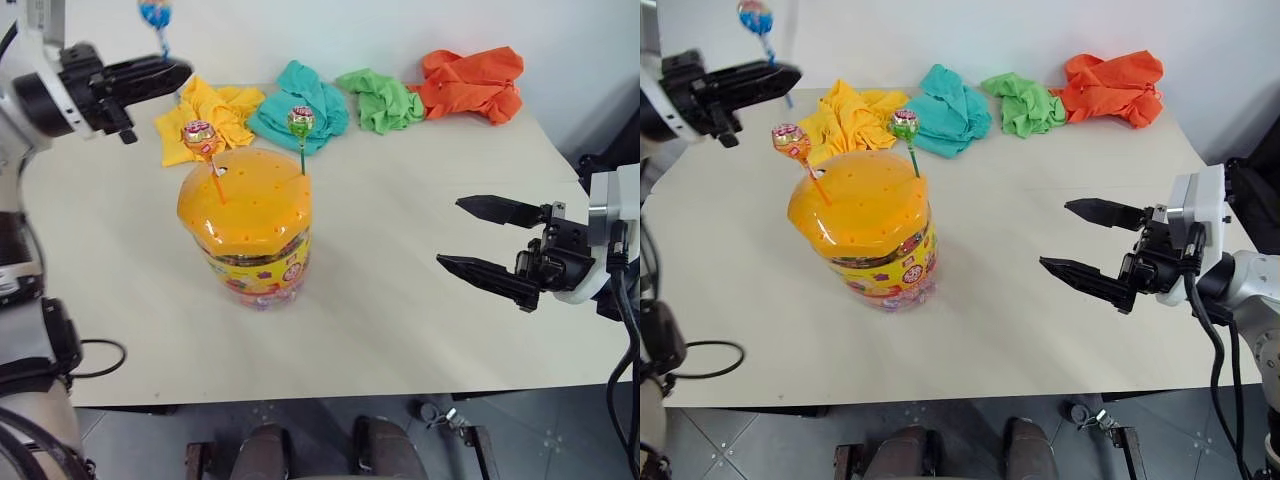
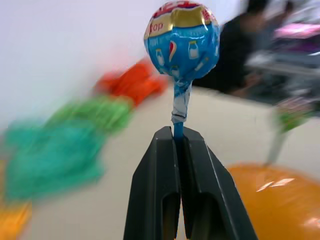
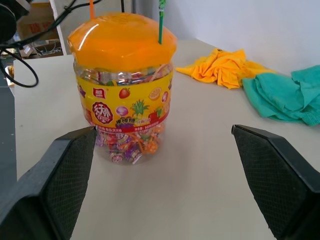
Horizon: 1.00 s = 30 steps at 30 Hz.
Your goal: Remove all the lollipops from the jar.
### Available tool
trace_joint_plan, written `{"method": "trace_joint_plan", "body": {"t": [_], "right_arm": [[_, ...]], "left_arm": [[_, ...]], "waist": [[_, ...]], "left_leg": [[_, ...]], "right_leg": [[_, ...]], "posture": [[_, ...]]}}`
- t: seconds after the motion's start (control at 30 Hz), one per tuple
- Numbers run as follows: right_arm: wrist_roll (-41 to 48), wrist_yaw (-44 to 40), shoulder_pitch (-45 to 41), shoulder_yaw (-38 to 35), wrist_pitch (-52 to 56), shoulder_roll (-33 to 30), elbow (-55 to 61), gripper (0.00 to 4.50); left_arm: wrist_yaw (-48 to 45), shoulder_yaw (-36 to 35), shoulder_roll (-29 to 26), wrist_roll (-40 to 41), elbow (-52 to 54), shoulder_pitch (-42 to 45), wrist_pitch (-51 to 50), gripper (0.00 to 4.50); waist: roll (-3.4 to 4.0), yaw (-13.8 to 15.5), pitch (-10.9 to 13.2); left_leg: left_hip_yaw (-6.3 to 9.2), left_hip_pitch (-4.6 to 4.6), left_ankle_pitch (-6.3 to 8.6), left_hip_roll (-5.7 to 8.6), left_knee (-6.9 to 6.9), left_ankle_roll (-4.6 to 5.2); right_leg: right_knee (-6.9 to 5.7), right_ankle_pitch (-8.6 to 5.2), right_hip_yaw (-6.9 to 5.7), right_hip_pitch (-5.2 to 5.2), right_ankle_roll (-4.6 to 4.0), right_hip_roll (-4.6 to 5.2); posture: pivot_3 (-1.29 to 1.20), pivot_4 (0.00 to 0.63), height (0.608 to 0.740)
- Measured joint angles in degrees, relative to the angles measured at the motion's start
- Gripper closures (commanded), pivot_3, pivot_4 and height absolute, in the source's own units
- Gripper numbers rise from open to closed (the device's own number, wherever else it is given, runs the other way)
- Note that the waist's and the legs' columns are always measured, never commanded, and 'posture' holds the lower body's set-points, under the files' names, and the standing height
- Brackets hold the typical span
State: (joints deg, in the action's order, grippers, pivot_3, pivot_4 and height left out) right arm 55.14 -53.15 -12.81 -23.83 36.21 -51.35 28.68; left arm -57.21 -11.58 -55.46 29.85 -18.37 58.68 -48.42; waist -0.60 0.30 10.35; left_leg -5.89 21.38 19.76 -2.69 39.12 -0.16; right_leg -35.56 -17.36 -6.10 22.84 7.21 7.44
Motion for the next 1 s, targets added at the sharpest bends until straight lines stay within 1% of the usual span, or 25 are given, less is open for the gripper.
{"method": "trace_joint_plan", "body": {"t": [0.1, 0.17, 0.27, 0.33, 0.4, 0.47, 0.57, 0.7, 0.8, 0.87, 0.93, 1.0], "right_arm": [[0.05, -2.05, -0.06, 0.6, 0.07, -0.85, -0.37, 0.0], [0.03, -4.99, 1.15, 1.56, -0.01, -1.2, -0.14, 0.0], [-0.18, -7.81, 2.72, 3.58, -0.11, -1.18, -0.01, 0.0], [-0.29, -8.72, 1.77, 5.46, -0.33, -0.69, 0.24, 0.0], [-0.47, -9.19, 0.74, 7.18, -0.58, 0.33, 0.02, 0.0], [-0.58, -9.76, -0.32, 8.6, -0.87, 0.58, -0.17, 0.0], [-1.24, -10.4, -1.98, 9.86, -1.39, 0.68, -1.65, 0.0], [-2.44, -11.25, -2.94, 10.58, -2.26, 1.26, -3.7, 0.0], [-2.5, -11.41, -4.37, 11.14, -2.43, 1.75, -4.16, 0.0], [-2.28, -11.37, -4.98, 11.13, -2.43, 1.85, -4.14, 0.0], [-1.58, -11.34, -5.01, 11.02, -2.34, 1.89, -3.96, 0.0], [-0.78, -11.34, -4.94, 10.8, -2.18, 1.89, -3.71, 0.0]], "left_arm": [[4.92, -2.39, -2.46, 0.19, 5.9, -8.75, -9.23, 4.47], [8.16, -4.52, -5.51, 0.11, 11.11, -17.23, -15.48, 4.47], [10.35, -6.86, -6.2, 0.27, 15.88, -24.57, -20.2, 4.47], [11.76, -10.48, -6.55, 0.66, 20.85, -32.11, -24.32, 4.47], [13.19, -12.67, -5.92, 1.15, 23.44, -37.46, -28.25, 4.47], [14.32, -13.38, -5.31, 1.47, 25.22, -40.24, -31.02, 4.47], [16.06, -12.33, -6.36, 1.28, 26.74, -43.21, -33.8, 4.47], [17.71, -10.57, -7.45, 1.42, 26.79, -41.43, -38.61, 4.47], [18.08, -10.44, -7.6, 1.85, 26.48, -38.51, -41.34, 3.81], [18.05, -10.44, -7.7, 2.17, 26.31, -37.29, -42.46, 3.26], [17.95, -10.44, -8.16, 2.55, 26.18, -36.86, -42.92, 2.57], [17.87, -10.49, -8.61, 2.7, 25.88, -36.65, -42.82, 1.97]], "waist": [[-0.11, -0.18, 0.06], [-0.17, -0.25, 0.09], [-0.29, 0.19, 0.16], [-0.3, 0.04, 0.17], [-0.32, -0.02, 0.18], [-0.32, 0.24, 0.19], [-0.33, 0.55, 0.18], [-0.33, 1.12, 0.19], [-0.33, 1.04, 0.18], [-0.33, 1.01, 0.18], [-0.33, 1.01, 0.18], [-0.33, 1.0, 0.18]], "left_leg": [[0.01, 0.04, 0.0, -0.01, 0.03, 0.0], [0.03, 0.04, 0.01, -0.02, 0.02, 0.01], [0.04, 0.07, 0.02, -0.02, 0.04, 0.01], [0.04, 0.01, 0.03, -0.02, 0.04, 0.02], [0.08, 0.02, 0.04, -0.03, 0.04, 0.0], [0.08, 0.02, 0.04, -0.03, 0.04, -0.01], [0.06, 0.01, 0.06, -0.02, 0.04, -0.02], [-0.05, 0.06, 0.06, -0.01, 0.04, -0.04], [-0.13, 0.07, 0.06, -0.01, 0.04, -0.04], [-0.19, 0.1, 0.06, -0.01, 0.04, -0.04], [-0.24, 0.16, 0.06, -0.01, 0.04, -0.04], [-0.32, 0.19, 0.06, -0.01, 0.04, -0.04]], "right_leg": [[0.0, 0.0, 0.01, 0.02, 0.0, 0.01], [0.0, 0.0, 0.03, 0.02, 0.0, 0.01], [-0.02, 0.0, 0.02, 0.03, 0.0, 0.04], [-0.03, 0.0, 0.11, 0.03, 0.0, 0.06], [-0.06, 0.0, 0.1, 0.06, -0.01, 0.04], [-0.08, -0.01, 0.1, 0.06, -0.01, 0.05], [-0.07, -0.01, 0.14, 0.08, -0.01, 0.06], [-0.1, -0.01, 0.14, 0.17, -0.03, 0.05], [-0.14, -0.01, 0.17, 0.25, -0.03, 0.05], [-0.19, -0.02, 0.21, 0.35, -0.04, 0.05], [-0.23, -0.02, 0.25, 0.47, -0.04, 0.05], [-0.28, -0.02, 0.29, 0.56, -0.04, 0.05]], "posture": [[0.0, 0.15, 0.74], [0.0, 0.15, 0.74], [0.0, 0.15, 0.74], [0.0, 0.15, 0.74], [0.0, 0.15, 0.74], [0.0, 0.15, 0.74], [0.0, 0.15, 0.74], [0.0, 0.15, 0.74], [0.0, 0.15, 0.74], [0.0, 0.15, 0.74], [0.0, 0.15, 0.74], [0.0, 0.15, 0.74]]}}
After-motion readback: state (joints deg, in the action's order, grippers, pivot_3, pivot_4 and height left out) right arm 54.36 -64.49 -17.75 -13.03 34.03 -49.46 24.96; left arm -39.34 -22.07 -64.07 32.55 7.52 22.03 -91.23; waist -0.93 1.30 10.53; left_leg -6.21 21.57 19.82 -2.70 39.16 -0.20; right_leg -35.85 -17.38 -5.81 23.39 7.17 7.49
